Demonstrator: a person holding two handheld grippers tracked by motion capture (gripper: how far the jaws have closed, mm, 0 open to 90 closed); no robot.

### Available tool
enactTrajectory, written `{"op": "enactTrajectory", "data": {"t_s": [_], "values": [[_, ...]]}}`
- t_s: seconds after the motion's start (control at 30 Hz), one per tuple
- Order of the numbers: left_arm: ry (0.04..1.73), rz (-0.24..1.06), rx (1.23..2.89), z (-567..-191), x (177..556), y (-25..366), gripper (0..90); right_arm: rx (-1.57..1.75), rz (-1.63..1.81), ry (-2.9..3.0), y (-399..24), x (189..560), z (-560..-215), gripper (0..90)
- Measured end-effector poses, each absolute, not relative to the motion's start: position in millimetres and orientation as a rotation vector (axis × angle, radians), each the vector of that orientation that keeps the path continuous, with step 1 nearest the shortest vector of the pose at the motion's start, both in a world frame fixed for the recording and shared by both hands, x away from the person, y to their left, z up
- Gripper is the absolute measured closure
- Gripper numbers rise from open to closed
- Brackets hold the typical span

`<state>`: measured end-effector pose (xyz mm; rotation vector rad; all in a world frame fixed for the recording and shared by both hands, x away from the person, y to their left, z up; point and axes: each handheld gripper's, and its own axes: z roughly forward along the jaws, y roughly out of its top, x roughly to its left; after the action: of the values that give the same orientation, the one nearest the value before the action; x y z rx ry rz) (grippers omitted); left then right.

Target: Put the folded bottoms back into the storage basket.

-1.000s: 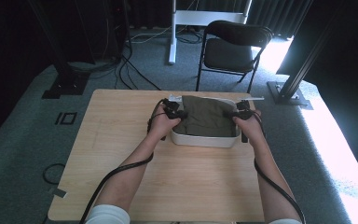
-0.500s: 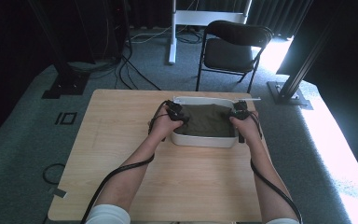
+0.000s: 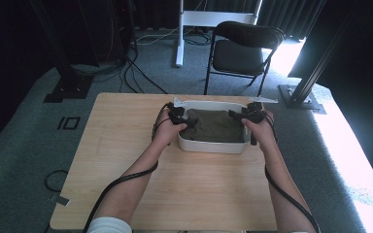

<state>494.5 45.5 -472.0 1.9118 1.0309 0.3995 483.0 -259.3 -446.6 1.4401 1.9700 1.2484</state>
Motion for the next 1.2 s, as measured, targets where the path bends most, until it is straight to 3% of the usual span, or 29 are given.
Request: {"op": "enactTrajectory", "data": {"t_s": [0.13, 0.27, 0.4, 0.73, 1.2], "values": [[1.030, 0.372, 1.827, -468, 488, 47, 17.5, 1.371, 1.252, 2.018, -257, 478, -449, 24.8], [1.015, 0.423, 1.785, -464, 481, 48, 17.3, 1.321, 1.281, 2.044, -253, 473, -454, 23.8], [1.015, 0.359, 1.756, -461, 471, 49, 17.3, 1.278, 1.259, 2.046, -250, 467, -455, 21.3], [0.958, 0.397, 1.856, -460, 450, 58, 17.2, 1.212, 1.248, 2.037, -252, 449, -457, 16.3], [0.936, 0.426, 1.859, -460, 421, 76, 15.8, 1.150, 1.272, 2.028, -255, 419, -444, 16.1]]}}
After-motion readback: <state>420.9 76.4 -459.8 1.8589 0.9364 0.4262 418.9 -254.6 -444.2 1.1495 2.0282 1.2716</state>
